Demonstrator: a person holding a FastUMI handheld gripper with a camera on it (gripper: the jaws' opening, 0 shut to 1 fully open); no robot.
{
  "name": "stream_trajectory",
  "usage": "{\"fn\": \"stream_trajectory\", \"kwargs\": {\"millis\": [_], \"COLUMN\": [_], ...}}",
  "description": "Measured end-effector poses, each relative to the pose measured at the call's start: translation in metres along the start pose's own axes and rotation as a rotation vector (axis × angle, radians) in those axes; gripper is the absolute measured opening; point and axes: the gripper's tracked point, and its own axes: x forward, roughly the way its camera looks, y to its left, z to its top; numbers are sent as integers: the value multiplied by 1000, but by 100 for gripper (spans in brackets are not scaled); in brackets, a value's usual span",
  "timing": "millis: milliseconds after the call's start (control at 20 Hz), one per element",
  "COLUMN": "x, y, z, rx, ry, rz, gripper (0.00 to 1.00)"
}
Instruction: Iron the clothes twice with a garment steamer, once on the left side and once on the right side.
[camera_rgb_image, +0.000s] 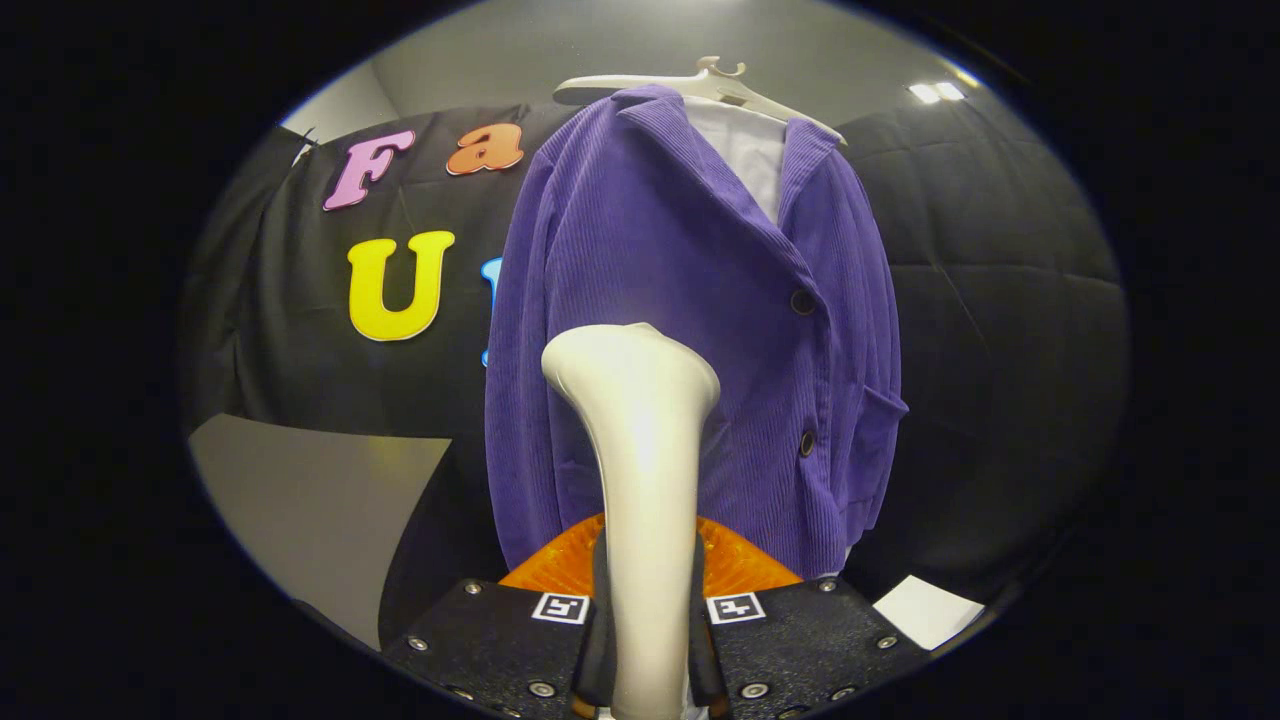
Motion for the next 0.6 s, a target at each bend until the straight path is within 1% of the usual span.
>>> {"fn": "stream_trajectory", "kwargs": {"millis": [400,600], "x": [-1,-2], "y": [0,-1], "z": [-60,-86], "rx": [-3,18], "ry": [80,108], "rz": [9,4], "gripper": [28,28]}}
